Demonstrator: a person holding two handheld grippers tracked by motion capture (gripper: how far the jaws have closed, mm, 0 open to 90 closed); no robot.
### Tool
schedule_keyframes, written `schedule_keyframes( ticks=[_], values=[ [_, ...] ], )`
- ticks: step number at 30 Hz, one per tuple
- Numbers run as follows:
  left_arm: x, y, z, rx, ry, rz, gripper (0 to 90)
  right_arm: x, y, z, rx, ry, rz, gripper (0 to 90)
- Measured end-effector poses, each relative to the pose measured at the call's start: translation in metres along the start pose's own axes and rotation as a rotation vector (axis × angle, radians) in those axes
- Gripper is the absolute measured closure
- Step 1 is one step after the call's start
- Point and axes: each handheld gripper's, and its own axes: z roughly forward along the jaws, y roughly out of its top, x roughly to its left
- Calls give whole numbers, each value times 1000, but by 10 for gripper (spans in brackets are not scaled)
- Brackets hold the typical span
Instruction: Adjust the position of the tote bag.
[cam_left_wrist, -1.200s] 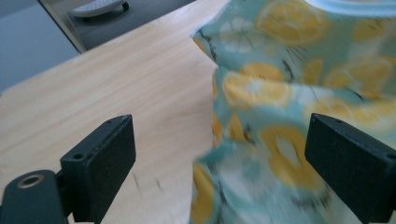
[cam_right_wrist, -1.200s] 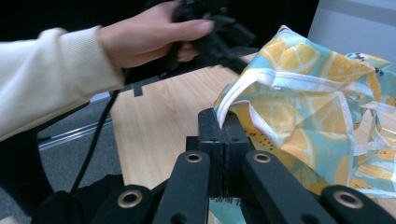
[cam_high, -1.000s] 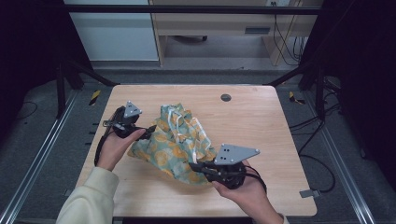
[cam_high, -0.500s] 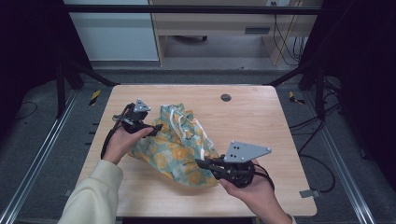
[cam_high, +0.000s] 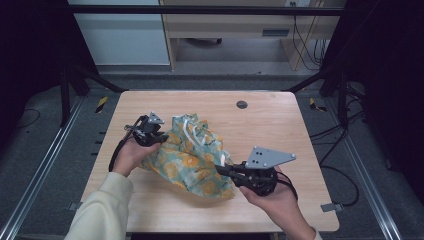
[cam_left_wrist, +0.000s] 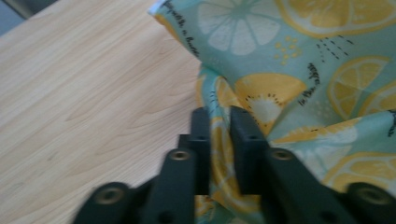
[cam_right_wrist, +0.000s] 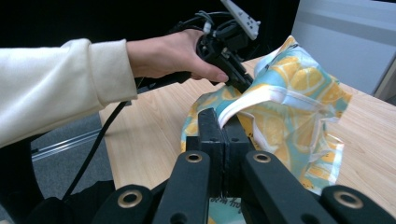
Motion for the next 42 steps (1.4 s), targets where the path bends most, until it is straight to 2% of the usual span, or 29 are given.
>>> schedule_keyframes(
  ticks=[2,9,12,17,20,29,33,37,42],
  values=[
    [1,-3,-3,-26,6,-29,877,-1,0,-1,2,-7,-3,899],
    [0,-21,-23,-132,84,-68,895,-12,-5,-9,10,-50,2,900],
    [-2,-29,-30,-151,117,-60,900,-20,-8,-11,16,-76,11,900],
    [-4,-43,-42,-207,175,-77,900,-32,-11,-14,32,-122,8,900],
    [-5,-51,-50,-244,191,-91,900,-40,-13,-17,35,-145,12,900],
    [-10,-67,-62,-284,211,-100,900,-54,-21,-24,28,-200,29,900],
    [-14,-72,-64,-291,222,-93,900,-55,-22,-29,23,-212,30,900],
    [-19,-78,-70,-342,219,-112,900,-55,-27,-32,31,-223,26,900],
    [-26,-85,-81,-368,217,-102,900,-55,-36,-38,20,-226,45,900]
  ],
)
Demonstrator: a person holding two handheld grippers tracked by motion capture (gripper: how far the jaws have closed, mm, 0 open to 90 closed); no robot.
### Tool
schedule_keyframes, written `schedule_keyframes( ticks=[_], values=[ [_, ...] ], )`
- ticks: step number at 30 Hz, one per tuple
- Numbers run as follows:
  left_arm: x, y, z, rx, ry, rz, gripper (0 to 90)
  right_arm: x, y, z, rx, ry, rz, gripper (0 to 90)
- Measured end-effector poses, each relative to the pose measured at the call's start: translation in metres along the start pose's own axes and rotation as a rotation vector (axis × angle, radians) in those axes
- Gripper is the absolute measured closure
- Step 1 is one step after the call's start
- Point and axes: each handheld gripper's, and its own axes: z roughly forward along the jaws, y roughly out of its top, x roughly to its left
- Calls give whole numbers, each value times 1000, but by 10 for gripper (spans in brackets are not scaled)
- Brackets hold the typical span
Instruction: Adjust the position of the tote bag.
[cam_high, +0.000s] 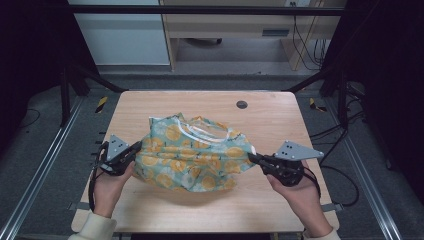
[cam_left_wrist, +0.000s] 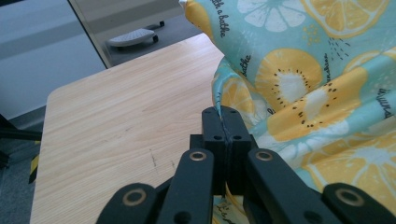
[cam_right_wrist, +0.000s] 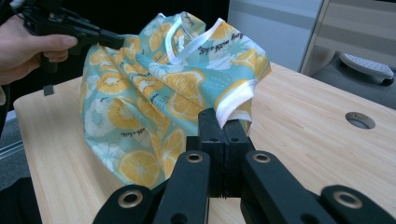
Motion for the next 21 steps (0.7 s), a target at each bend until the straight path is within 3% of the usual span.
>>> schedule_keyframes(
  ticks=[8,14,21],
  values=[
    [-2,-6,-29,-60,7,-12,900,7,-3,-5,-30,16,3,900],
    [-4,-21,-47,-41,-6,-12,900,20,-6,-10,-55,57,-6,900],
    [-7,-36,-61,-26,-23,-19,900,34,-22,-12,-61,110,-23,900]
  ],
)
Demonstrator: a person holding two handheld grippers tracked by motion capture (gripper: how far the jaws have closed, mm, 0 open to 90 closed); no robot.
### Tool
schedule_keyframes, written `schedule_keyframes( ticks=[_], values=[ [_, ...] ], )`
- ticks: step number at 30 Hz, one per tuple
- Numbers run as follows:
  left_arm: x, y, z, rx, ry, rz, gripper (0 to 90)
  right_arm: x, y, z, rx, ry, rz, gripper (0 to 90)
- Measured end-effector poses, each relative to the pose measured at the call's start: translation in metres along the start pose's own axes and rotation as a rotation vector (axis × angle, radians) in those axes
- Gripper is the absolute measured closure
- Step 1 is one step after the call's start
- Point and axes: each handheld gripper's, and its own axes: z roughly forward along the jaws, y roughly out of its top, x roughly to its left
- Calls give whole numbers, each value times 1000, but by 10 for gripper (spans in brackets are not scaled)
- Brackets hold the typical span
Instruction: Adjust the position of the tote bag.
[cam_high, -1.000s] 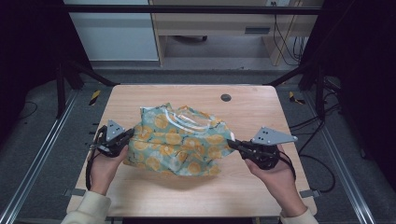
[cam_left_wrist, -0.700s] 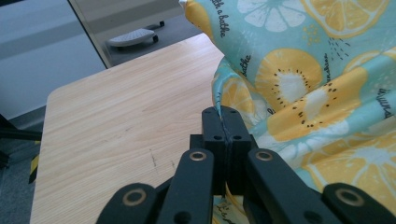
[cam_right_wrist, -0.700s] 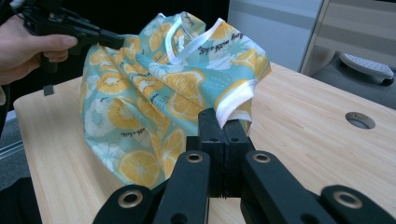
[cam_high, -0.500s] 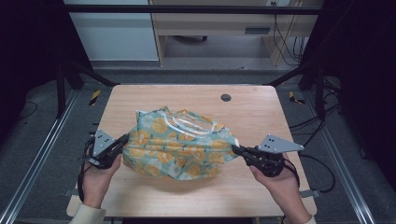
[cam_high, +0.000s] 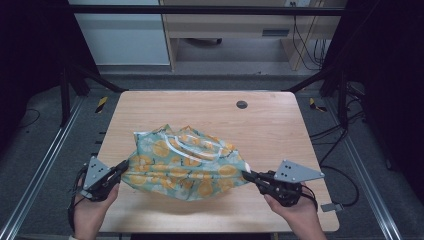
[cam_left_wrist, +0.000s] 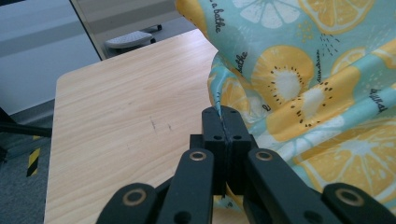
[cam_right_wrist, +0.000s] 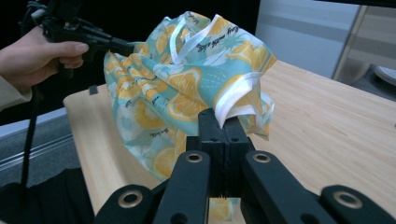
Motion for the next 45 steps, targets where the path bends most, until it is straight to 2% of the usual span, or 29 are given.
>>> schedule_keyframes(
  ticks=[3,7,11,16,19,21,24,26,28,33,37,40,45],
  values=[
    [-2,-5,-4,12,-9,8,900,2,-7,-3,-30,34,-6,900],
    [-2,-15,-7,46,-27,4,900,4,-18,-2,-30,77,-9,900],
    [-5,-23,-5,112,-59,14,900,3,-29,1,3,121,-5,900],
    [-13,-29,6,207,-78,69,900,-2,-45,3,65,165,-10,900],
    [-14,-32,12,253,-91,79,900,-6,-53,6,96,185,-7,900],
    [-12,-36,18,293,-118,66,900,-7,-57,9,132,186,-19,900],
    [-11,-39,24,323,-117,65,900,-7,-63,16,189,188,-50,900],
    [-12,-40,28,357,-124,83,900,-8,-66,19,221,184,-69,900],
    [-12,-41,32,369,-111,91,900,-10,-68,22,241,182,-68,900],
    [-9,-44,43,412,-106,90,900,-14,-74,31,292,173,-60,900],
    [-7,-45,46,415,-101,80,900,-18,-79,39,329,153,-36,900],
    [-5,-44,50,404,-97,90,900,-21,-81,43,351,135,-18,900],
    [0,-43,55,386,-94,60,900,-24,-85,49,373,112,-6,898]
  ],
)
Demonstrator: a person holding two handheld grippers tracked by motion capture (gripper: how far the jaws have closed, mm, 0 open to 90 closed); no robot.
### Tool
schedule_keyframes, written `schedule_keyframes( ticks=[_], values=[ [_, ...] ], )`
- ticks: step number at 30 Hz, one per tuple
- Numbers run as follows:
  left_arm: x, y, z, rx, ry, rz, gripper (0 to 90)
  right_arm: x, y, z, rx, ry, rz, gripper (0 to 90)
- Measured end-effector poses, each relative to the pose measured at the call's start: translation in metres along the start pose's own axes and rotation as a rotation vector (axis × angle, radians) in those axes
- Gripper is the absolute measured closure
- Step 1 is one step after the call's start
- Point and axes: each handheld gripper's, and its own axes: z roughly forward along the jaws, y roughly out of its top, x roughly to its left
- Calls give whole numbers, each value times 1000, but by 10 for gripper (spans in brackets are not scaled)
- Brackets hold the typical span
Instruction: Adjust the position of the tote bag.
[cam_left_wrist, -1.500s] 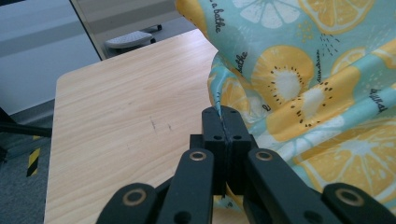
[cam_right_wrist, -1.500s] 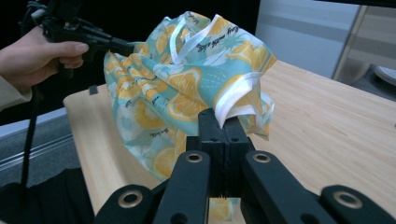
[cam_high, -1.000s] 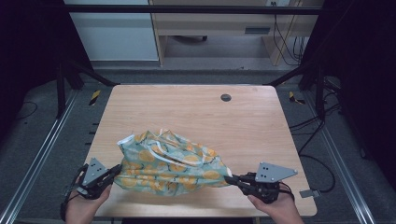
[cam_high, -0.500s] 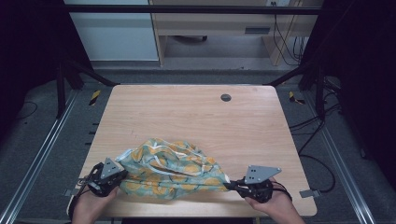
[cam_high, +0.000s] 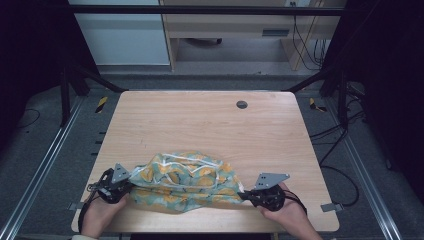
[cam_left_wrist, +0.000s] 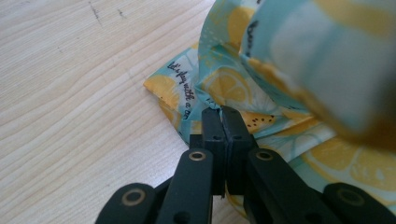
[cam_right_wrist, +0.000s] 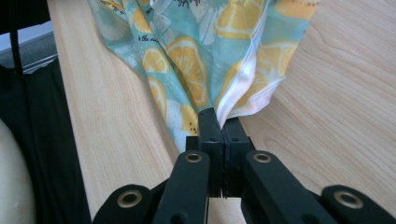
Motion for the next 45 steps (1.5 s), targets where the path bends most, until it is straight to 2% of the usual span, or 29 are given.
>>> schedule_keyframes(
  ticks=[6,13,21,24,28,32,37,42,45],
  values=[
    [2,5,5,-5,10,14,900,-5,-1,1,-4,-18,24,896],
    [8,9,9,-31,7,-9,895,-5,-1,2,-3,-20,27,893],
    [10,13,12,-48,20,-8,880,-7,-3,0,-7,-38,47,865],
    [10,13,12,-49,26,-11,858,-9,-4,-2,-15,-54,57,811],
    [9,13,8,-71,34,-21,771,-9,-4,-6,-39,-69,76,729],
    [7,14,3,-95,51,-40,629,-10,-5,-10,-47,-110,80,599],
    [5,13,-5,-114,75,-48,513,-10,-7,-17,-71,-170,95,465],
    [4,9,-18,-139,56,-60,464,-7,-8,-21,-84,-197,101,398],
    [4,8,-24,-167,64,-71,466,-6,-8,-24,-96,-200,106,394]
  ],
)
